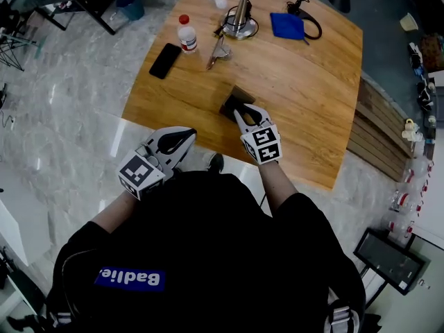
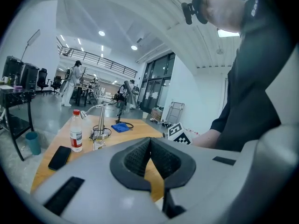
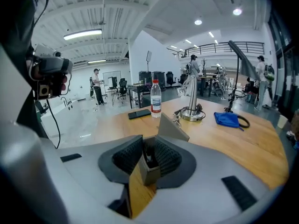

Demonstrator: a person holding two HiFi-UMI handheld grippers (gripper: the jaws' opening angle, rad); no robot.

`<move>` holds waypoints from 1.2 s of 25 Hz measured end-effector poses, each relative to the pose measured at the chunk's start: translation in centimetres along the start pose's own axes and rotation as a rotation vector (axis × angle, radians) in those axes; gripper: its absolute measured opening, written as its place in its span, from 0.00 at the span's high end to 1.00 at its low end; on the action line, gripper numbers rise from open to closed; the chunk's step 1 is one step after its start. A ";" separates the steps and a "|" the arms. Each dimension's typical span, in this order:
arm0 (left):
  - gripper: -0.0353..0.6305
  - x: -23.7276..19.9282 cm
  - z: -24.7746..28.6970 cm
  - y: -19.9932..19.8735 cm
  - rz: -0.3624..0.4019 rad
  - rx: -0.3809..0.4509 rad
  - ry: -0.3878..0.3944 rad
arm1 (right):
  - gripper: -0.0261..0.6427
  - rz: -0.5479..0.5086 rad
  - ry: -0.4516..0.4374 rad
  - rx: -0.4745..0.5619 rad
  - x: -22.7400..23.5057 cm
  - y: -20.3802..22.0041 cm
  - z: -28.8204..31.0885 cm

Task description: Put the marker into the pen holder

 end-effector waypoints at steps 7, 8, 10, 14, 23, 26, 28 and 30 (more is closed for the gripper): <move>0.93 0.1 -2.4 0.0 -0.008 0.036 0.093 | 0.86 0.022 0.076 0.083 -4.0 -3.2 -3.8; 0.93 0.2 -3.0 -0.1 -0.010 0.042 0.107 | 0.86 0.029 0.087 0.089 -5.0 -3.5 -4.4; 0.93 0.6 -4.3 -0.2 -0.013 0.053 0.133 | 0.86 0.042 0.105 0.098 -7.4 -3.9 -5.6; 0.93 1.2 -6.6 -0.2 -0.023 0.067 0.189 | 0.86 0.083 0.131 0.134 -12.1 -4.6 -7.6; 0.93 3.3 -10.8 0.4 -0.080 0.086 0.306 | 0.87 0.148 0.112 0.265 -22.5 -6.5 -11.1; 0.93 4.7 -11.3 0.9 -0.076 0.088 0.353 | 0.92 0.151 0.102 0.308 -24.7 -7.1 -12.6; 0.93 5.7 -11.5 1.1 -0.061 0.087 0.378 | 0.95 0.152 0.096 0.329 -25.6 -7.4 -13.6; 0.93 6.5 -11.6 1.1 -0.034 0.089 0.392 | 0.95 0.147 0.080 0.357 -26.1 -7.7 -14.4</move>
Point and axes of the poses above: the fingertips, and each gripper's own axes: z forward along the fingers, x to its right, y out of its underside, the point moved 10 cm from there along -z, backward along the fingers, and after that the axes turned 13 degrees about x, right-handed, at the moved point
